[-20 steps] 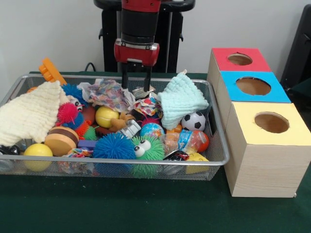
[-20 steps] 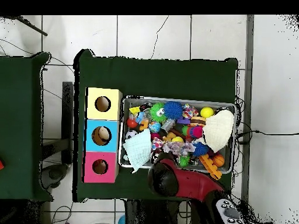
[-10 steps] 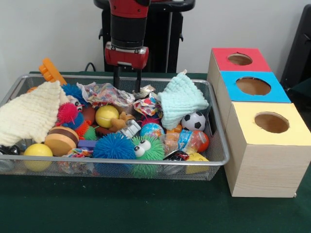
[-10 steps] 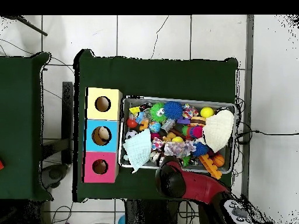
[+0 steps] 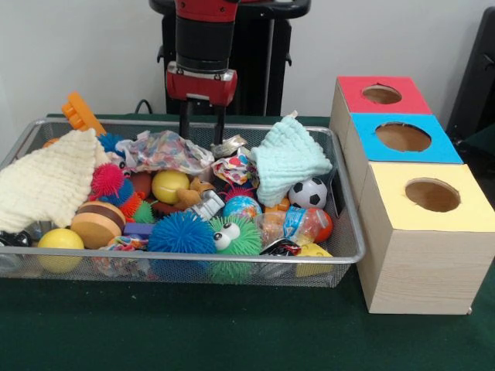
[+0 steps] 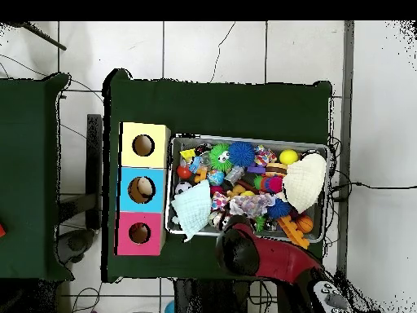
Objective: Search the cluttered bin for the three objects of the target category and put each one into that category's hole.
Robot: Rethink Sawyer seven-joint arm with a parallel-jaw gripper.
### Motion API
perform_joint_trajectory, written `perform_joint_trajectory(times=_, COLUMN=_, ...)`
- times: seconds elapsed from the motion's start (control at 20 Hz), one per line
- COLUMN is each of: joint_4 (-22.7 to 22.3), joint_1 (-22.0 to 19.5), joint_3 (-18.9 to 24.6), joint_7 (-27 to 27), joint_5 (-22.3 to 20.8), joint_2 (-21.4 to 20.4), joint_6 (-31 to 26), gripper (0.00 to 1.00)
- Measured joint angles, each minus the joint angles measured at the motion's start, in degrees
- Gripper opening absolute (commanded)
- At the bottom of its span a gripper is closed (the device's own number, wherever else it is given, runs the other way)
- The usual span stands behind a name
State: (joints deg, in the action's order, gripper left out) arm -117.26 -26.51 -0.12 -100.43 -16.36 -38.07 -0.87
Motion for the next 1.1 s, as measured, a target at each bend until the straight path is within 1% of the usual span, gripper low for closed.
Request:
perform_joint_trajectory(times=0.05, joint_4=0.0, joint_1=-0.2, joint_3=0.5, joint_7=0.0, joint_5=0.0, joint_2=-1.6, joint_6=-2.1, gripper=1.00)
perform_joint_trajectory(times=0.2, joint_4=0.0, joint_1=-0.6, joint_3=1.1, joint_7=0.0, joint_5=0.0, joint_2=-3.2, joint_6=-4.5, gripper=1.00)
perform_joint_trajectory(times=0.35, joint_4=0.2, joint_1=-1.9, joint_3=2.4, joint_7=0.0, joint_5=0.0, joint_2=-5.7, joint_6=-8.5, gripper=1.00)
perform_joint_trajectory(times=0.5, joint_4=0.9, joint_1=-2.9, joint_3=3.2, joint_7=0.0, joint_5=0.0, joint_2=-6.8, joint_6=-10.3, gripper=1.00)
perform_joint_trajectory(times=1.1, joint_4=5.8, joint_1=-3.1, joint_3=4.3, joint_7=0.0, joint_5=-0.1, joint_2=-7.2, joint_6=-10.9, gripper=1.00)
